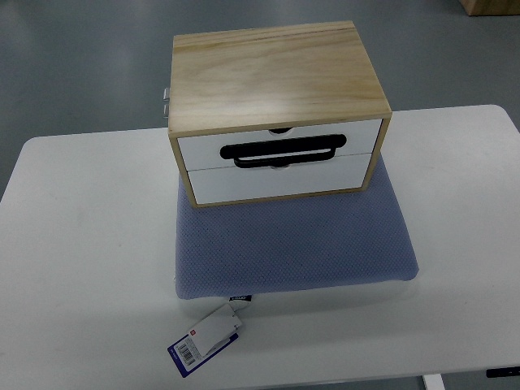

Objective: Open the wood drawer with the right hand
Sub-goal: 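Raise the right hand from rest toward the wooden cabinet, then lower the right hand onto the upper drawer's black bar handle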

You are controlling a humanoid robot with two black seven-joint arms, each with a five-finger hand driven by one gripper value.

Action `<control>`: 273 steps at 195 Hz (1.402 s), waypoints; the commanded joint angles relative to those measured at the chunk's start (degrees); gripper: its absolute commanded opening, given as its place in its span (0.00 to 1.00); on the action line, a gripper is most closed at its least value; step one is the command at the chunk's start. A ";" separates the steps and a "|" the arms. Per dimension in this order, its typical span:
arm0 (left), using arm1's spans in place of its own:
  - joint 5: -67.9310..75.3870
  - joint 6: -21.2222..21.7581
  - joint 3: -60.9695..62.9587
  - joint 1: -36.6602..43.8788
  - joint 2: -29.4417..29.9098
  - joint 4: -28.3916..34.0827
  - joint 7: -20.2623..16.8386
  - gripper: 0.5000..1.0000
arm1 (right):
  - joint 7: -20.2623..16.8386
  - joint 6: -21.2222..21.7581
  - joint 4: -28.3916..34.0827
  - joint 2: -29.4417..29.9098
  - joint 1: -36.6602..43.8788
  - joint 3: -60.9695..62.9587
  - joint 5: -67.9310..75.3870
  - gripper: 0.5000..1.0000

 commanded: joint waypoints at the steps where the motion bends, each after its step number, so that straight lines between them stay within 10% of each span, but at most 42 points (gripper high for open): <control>1: 0.01 0.01 0.01 0.02 0.00 0.01 0.03 1.00 | -6.72 3.80 6.88 -0.10 8.22 -6.82 0.37 0.89; 79: 0.01 0.01 -0.17 0.02 0.00 -0.08 0.03 1.00 | -26.31 3.80 22.44 0.60 15.96 -11.92 20.31 0.89; 273: -0.08 0.01 -0.17 0.02 0.00 0.27 0.03 1.00 | -25.44 -1.94 25.52 4.30 7.17 -15.35 8.81 0.89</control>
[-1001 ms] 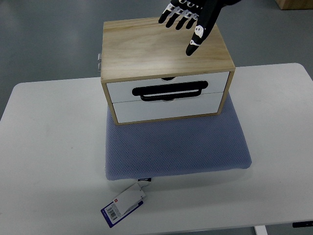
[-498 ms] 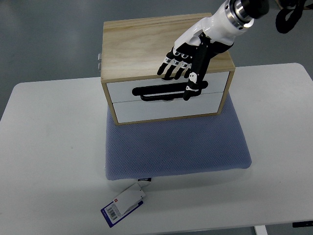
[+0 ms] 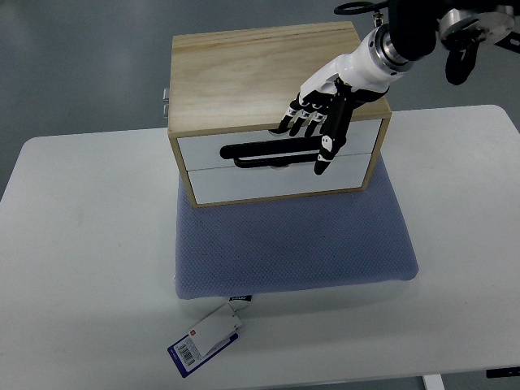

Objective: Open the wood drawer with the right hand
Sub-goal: 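Lower the right hand onto the upper drawer's black bar handle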

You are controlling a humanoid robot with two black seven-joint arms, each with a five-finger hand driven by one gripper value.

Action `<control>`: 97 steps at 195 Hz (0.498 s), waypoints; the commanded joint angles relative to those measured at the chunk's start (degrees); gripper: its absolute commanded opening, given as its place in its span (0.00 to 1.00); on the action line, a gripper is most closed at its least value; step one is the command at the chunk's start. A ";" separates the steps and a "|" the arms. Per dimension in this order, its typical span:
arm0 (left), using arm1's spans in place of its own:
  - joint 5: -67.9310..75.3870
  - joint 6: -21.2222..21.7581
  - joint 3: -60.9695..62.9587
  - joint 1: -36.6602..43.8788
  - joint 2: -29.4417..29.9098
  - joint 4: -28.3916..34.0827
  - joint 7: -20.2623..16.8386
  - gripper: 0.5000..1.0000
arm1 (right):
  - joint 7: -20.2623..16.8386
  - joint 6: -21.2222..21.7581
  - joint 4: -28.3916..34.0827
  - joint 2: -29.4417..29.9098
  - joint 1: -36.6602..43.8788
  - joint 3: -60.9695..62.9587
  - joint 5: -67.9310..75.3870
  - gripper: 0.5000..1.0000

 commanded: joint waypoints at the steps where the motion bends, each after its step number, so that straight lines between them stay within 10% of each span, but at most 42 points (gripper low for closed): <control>1: 0.00 -0.01 0.00 0.00 0.00 0.11 -0.01 1.00 | 0.08 -0.11 -0.01 0.54 -0.17 -0.04 -1.17 0.89; 97: 0.00 -0.01 -0.09 0.00 0.00 0.20 -0.01 1.00 | 0.43 -0.55 -0.54 3.79 -0.88 -1.01 -2.75 0.89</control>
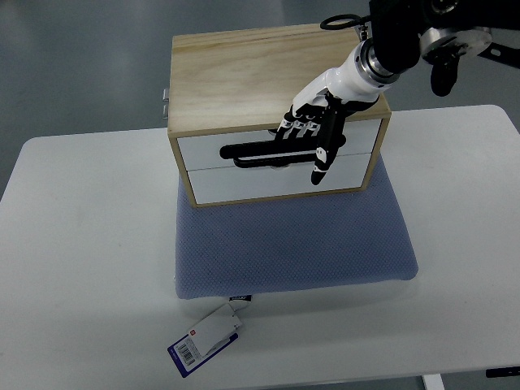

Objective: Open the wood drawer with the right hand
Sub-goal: 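Lower the right hand onto the upper drawer's black bar handle, then curl the right hand's fingers around the black handle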

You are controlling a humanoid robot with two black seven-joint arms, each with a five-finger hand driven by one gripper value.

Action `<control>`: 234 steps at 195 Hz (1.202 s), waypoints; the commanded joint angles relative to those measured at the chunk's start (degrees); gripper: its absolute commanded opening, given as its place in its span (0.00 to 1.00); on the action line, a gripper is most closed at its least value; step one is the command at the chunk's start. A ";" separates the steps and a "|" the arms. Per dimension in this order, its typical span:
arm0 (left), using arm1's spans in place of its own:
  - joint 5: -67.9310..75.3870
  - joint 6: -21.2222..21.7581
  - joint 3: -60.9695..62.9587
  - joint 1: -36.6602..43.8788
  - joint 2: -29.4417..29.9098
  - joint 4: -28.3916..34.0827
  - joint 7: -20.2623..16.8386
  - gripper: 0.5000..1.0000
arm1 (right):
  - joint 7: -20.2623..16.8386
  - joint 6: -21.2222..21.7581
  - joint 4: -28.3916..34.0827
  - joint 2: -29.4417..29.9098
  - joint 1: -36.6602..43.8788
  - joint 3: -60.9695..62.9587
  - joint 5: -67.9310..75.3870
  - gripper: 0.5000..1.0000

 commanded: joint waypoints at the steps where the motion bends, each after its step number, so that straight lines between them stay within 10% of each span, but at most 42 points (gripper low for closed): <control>1: 0.00 -0.01 0.00 0.00 0.00 0.02 -0.01 1.00 | 0.32 -0.50 -0.27 0.88 -0.56 -0.03 -0.76 0.89; 234: 0.00 -0.01 0.00 0.00 0.00 0.10 -0.01 1.00 | 1.02 -3.05 -3.78 5.98 -4.78 -2.22 -6.65 0.89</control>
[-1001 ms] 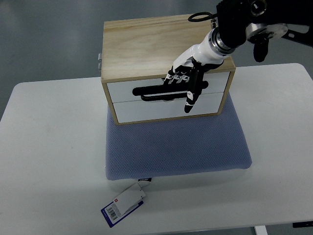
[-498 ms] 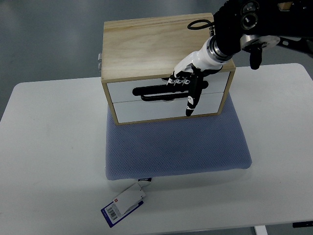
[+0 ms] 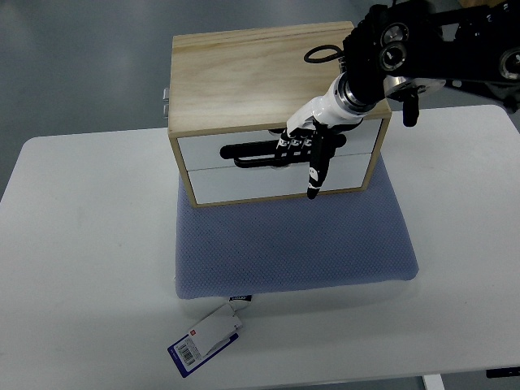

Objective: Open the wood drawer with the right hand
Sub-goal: 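Curl the right hand's fingers around the black handle, then pull the handle with the right hand toward the robot, sliding the drawer out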

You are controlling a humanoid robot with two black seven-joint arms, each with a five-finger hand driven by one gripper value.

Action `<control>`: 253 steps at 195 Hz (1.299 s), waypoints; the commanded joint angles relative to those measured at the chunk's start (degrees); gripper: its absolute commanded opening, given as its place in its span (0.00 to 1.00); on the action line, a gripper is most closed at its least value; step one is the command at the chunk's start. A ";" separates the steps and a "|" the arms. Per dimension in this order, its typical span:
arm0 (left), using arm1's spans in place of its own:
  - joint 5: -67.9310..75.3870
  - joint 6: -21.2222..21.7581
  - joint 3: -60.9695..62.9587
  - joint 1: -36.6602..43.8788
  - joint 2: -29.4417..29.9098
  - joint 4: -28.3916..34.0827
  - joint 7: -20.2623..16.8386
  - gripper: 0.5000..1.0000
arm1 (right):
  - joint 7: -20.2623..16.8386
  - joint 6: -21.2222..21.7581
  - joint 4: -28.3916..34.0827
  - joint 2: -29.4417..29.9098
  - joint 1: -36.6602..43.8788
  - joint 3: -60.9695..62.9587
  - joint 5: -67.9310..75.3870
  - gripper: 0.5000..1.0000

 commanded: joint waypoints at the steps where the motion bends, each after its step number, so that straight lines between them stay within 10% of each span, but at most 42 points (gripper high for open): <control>1: 0.00 0.01 0.00 0.00 0.00 0.01 -0.01 1.00 | 0.00 0.04 -0.27 0.24 -0.35 -0.01 -0.03 0.89; 253: -0.08 0.10 -0.09 0.00 0.00 0.18 -0.01 1.00 | 0.61 7.34 3.42 -1.16 1.32 0.69 6.12 0.89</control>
